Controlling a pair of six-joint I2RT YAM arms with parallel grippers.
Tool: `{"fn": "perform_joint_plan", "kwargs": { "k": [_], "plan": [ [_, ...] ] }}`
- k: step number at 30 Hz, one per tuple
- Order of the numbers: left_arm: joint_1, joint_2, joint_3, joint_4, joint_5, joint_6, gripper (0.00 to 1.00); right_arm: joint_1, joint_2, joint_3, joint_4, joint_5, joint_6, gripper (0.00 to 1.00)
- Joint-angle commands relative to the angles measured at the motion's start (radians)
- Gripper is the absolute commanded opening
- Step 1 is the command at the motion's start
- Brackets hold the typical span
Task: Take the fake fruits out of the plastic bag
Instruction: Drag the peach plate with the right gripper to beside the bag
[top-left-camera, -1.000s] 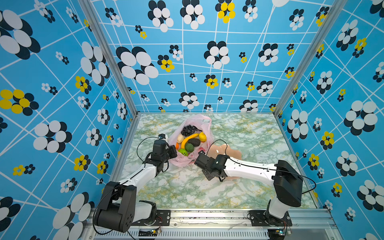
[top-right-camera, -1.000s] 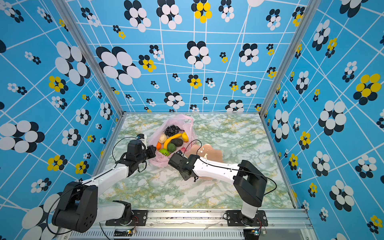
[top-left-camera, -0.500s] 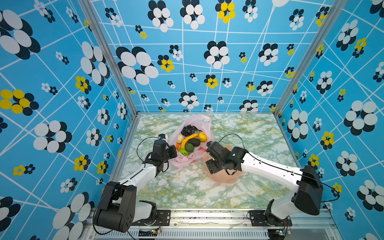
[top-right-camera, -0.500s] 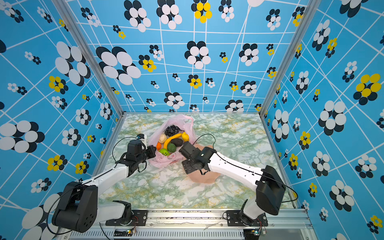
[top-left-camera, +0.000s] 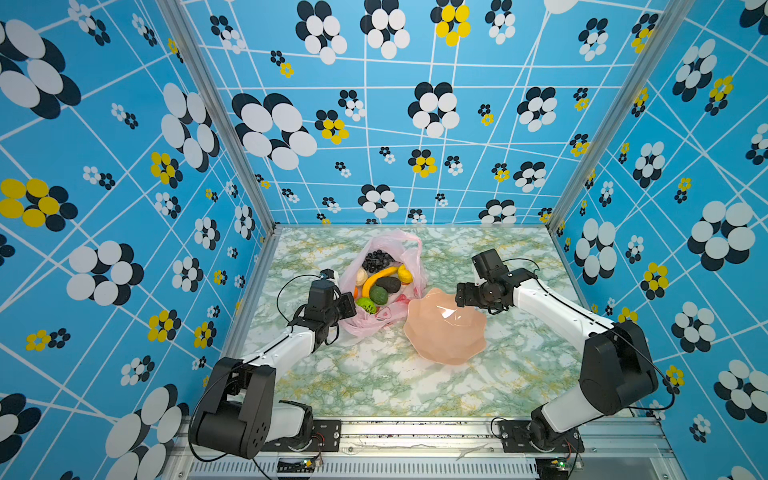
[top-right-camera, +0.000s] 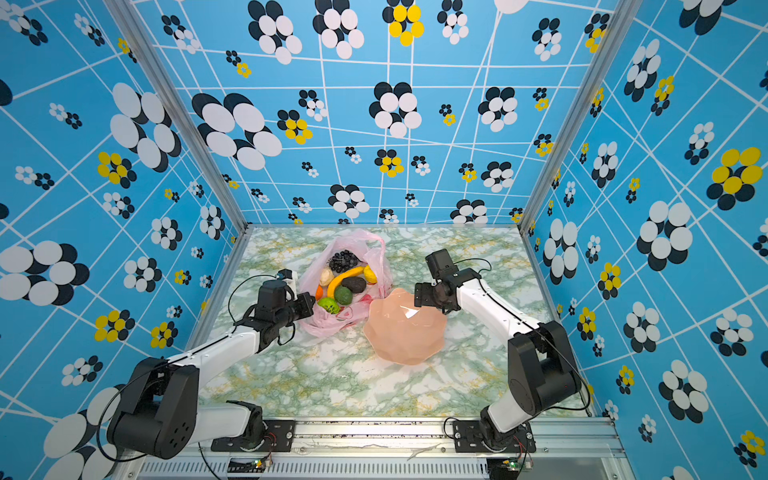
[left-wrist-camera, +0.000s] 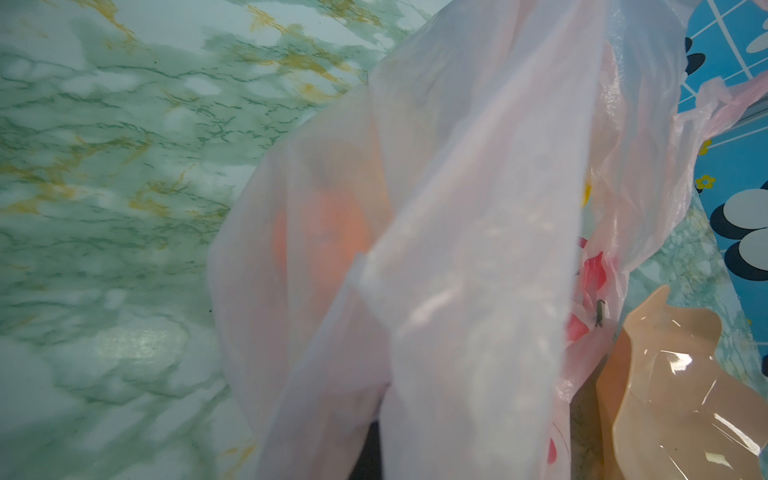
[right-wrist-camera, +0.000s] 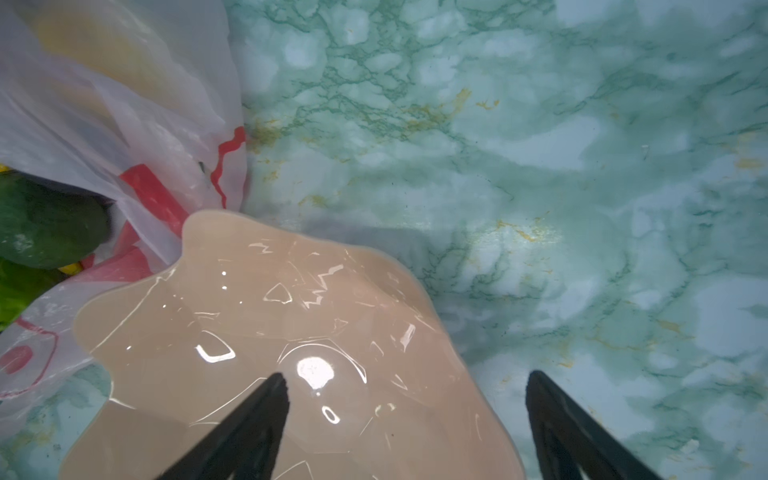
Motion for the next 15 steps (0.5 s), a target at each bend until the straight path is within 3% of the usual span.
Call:
{"fn": "perform_joint_plan", "kwargs": {
  "k": [1,8,15],
  "plan": [
    [-0.010,0.011,0.028,-0.012,0.015,0.010,0.00,-0.001,0.037,-0.008,0.026,-0.040,-0.029,0.92],
    [-0.015,0.018,0.028,-0.017,-0.005,0.005,0.00,0.011,0.091,-0.016,0.062,-0.112,-0.049,0.87],
    [-0.015,0.033,0.028,-0.021,-0.016,-0.006,0.00,0.081,0.132,0.019,0.041,-0.104,-0.069,0.81]
  ]
}}
